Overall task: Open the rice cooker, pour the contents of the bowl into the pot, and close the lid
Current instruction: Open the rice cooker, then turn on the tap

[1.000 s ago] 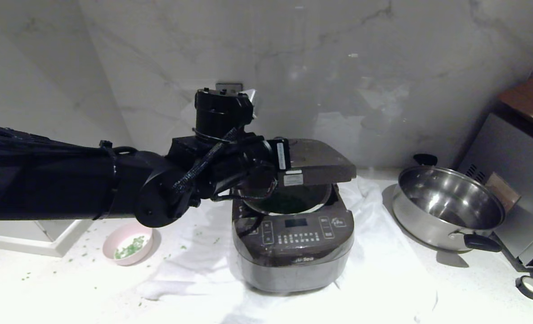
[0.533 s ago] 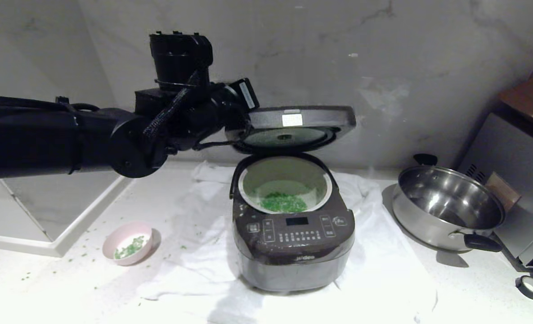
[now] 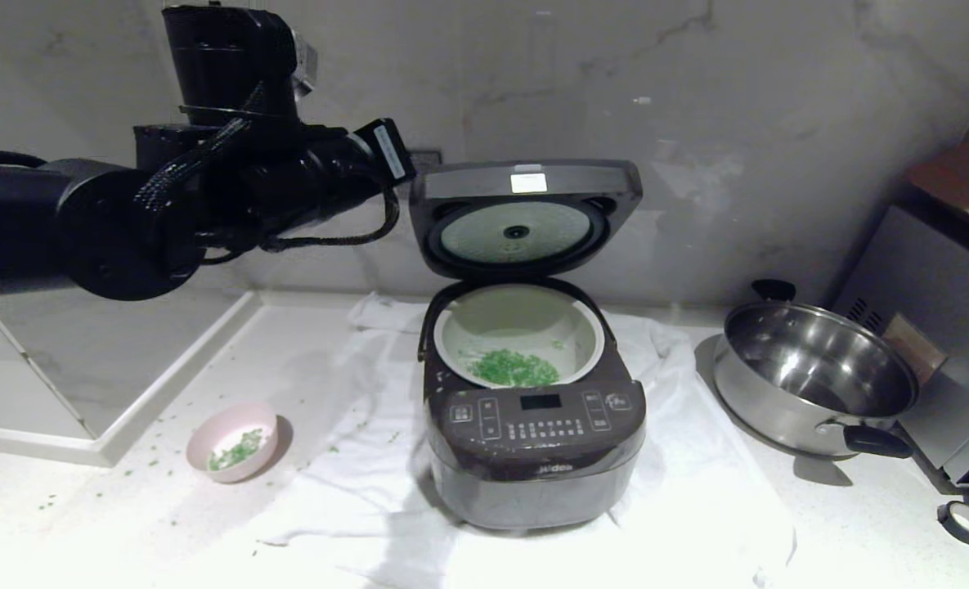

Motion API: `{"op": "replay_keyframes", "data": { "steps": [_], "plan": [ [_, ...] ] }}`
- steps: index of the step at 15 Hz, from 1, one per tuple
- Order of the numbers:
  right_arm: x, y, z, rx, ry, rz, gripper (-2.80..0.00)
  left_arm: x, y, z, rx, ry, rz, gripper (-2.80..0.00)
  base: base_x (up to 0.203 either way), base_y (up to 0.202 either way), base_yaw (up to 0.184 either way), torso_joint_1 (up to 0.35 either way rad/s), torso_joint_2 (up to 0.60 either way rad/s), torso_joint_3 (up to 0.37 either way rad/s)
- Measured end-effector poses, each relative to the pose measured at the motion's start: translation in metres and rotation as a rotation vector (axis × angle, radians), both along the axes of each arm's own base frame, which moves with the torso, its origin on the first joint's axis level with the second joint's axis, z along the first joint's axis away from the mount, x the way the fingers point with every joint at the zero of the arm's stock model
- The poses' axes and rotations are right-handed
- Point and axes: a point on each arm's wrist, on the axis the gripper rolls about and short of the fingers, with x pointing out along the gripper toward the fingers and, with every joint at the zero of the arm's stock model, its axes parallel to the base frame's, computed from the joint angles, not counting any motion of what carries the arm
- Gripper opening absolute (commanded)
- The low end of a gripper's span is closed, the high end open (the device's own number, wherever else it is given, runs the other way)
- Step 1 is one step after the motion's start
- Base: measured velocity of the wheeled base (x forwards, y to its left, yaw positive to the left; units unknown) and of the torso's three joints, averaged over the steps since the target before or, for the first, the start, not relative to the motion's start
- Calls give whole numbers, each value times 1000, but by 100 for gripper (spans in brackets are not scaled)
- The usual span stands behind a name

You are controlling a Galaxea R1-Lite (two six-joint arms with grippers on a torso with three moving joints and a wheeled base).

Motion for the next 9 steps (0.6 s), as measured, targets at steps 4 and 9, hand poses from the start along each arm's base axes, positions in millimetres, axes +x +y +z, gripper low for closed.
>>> {"op": "replay_keyframes", "data": {
  "steps": [4, 9],
  "plan": [
    [0, 0, 0, 0, 0, 0, -280, -36, 21, -21, 91, 55, -38, -280, 0, 0, 0, 0, 0, 0],
    [0, 0, 0, 0, 0, 0, -280, -90, 52, -29, 127, 55, -52, -280, 0, 0, 0, 0, 0, 0]
  ]
}}
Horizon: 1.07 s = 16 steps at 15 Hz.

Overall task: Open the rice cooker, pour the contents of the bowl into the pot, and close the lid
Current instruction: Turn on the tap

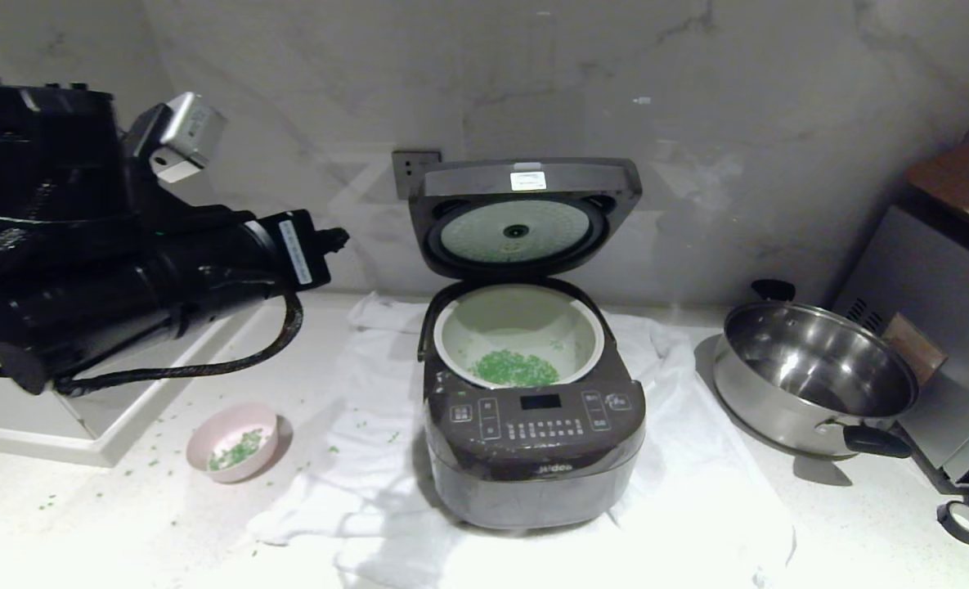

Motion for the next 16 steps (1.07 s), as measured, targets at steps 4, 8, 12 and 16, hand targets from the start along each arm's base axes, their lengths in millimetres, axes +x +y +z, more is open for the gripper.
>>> {"op": "replay_keyframes", "data": {
  "steps": [4, 8, 12, 16],
  "plan": [
    [0, 0, 0, 0, 0, 0, -280, -49, 27, -1, 15, -55, -23, -280, 0, 0, 0, 0, 0, 0],
    [0, 0, 0, 0, 0, 0, -280, -99, 59, -12, 52, -139, 1, -280, 0, 0, 0, 0, 0, 0],
    [0, 0, 0, 0, 0, 0, -280, -143, 92, -13, 70, -260, 115, -280, 0, 0, 0, 0, 0, 0],
    [0, 0, 0, 3, 0, 0, -280, -177, 110, -34, 187, -283, 204, -280, 0, 0, 0, 0, 0, 0]
  ]
}}
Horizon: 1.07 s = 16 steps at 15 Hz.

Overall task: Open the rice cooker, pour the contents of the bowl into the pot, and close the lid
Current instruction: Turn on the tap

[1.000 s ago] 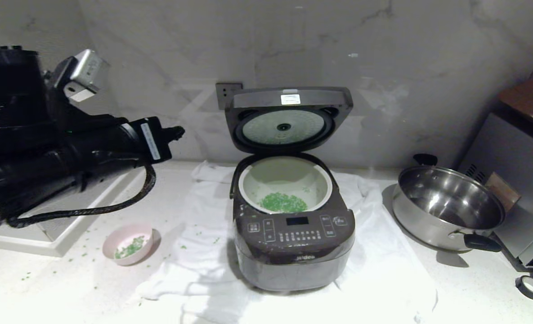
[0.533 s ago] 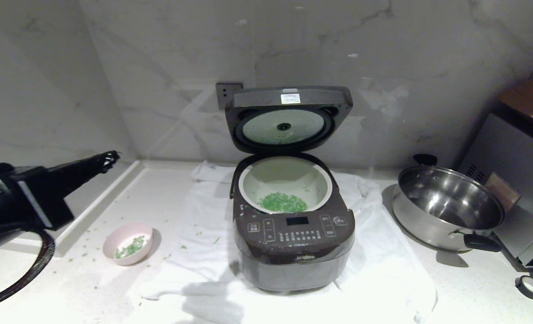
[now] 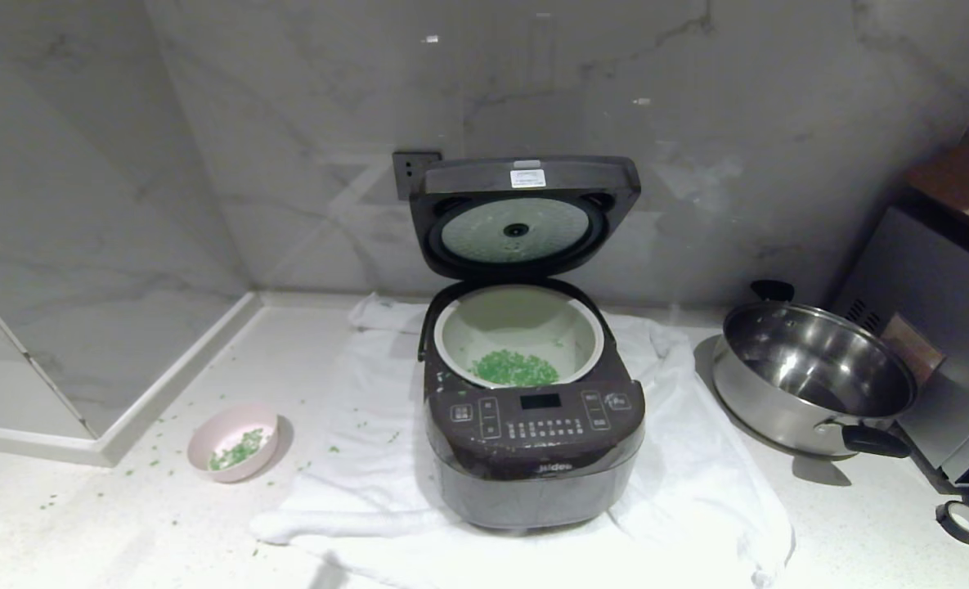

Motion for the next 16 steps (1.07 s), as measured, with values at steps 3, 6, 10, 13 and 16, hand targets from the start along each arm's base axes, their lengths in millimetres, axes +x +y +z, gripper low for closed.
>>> {"op": "replay_keyframes", "data": {
  "steps": [3, 6, 10, 13, 16],
  "plan": [
    [0, 0, 0, 0, -2, 0, -280, -16, 6, -19, 33, -20, 69, -280, 0, 0, 0, 0, 0, 0],
    [0, 0, 0, 0, -2, 0, -280, -35, 10, -31, 44, -79, 127, -280, 0, 0, 0, 0, 0, 0],
    [0, 0, 0, 0, -2, 0, -280, -48, 12, -56, 148, -116, 244, -280, 0, 0, 0, 0, 0, 0],
    [0, 0, 0, 0, -1, 0, -280, -52, 12, -62, 172, -115, 320, -280, 0, 0, 0, 0, 0, 0],
    [0, 0, 0, 0, 1, 1, -280, -50, 10, -82, 209, -63, 339, -280, 0, 0, 0, 0, 0, 0]
  ]
}}
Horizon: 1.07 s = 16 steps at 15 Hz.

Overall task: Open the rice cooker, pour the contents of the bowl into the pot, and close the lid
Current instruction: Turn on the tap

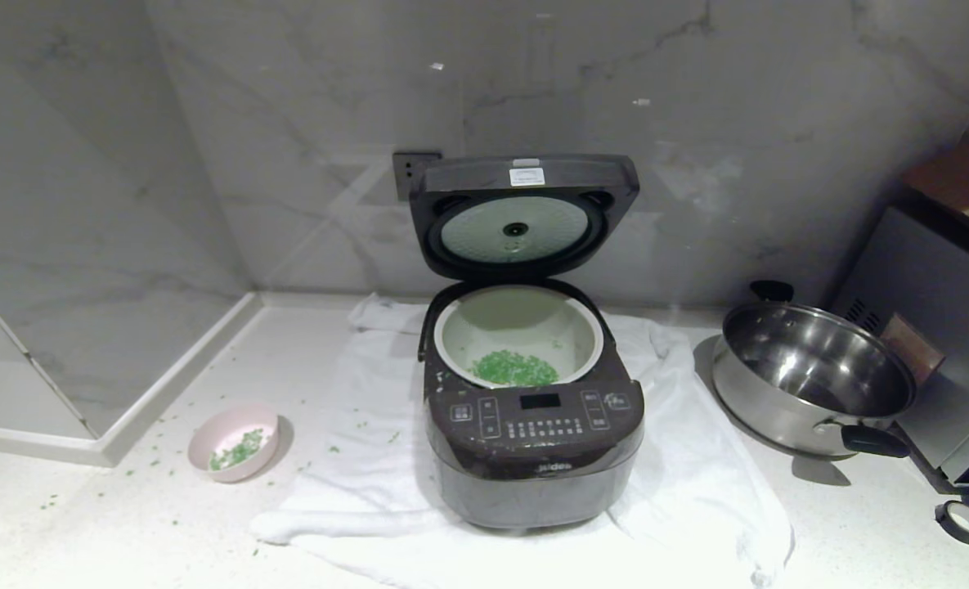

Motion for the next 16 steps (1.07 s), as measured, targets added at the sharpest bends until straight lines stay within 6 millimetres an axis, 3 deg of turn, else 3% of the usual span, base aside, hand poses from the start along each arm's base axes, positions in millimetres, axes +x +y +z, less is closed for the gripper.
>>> {"op": "replay_keyframes", "data": {
  "steps": [9, 16],
  "plan": [
    [0, 0, 0, 0, 1, 0, -280, -9, -2, -79, -14, 164, -145, -280, 0, 0, 0, 0, 0, 0],
    [0, 0, 0, 0, 1, -1, -280, -10, -2, -85, -31, 166, -159, -280, 0, 0, 0, 0, 0, 0]
  ]
}}
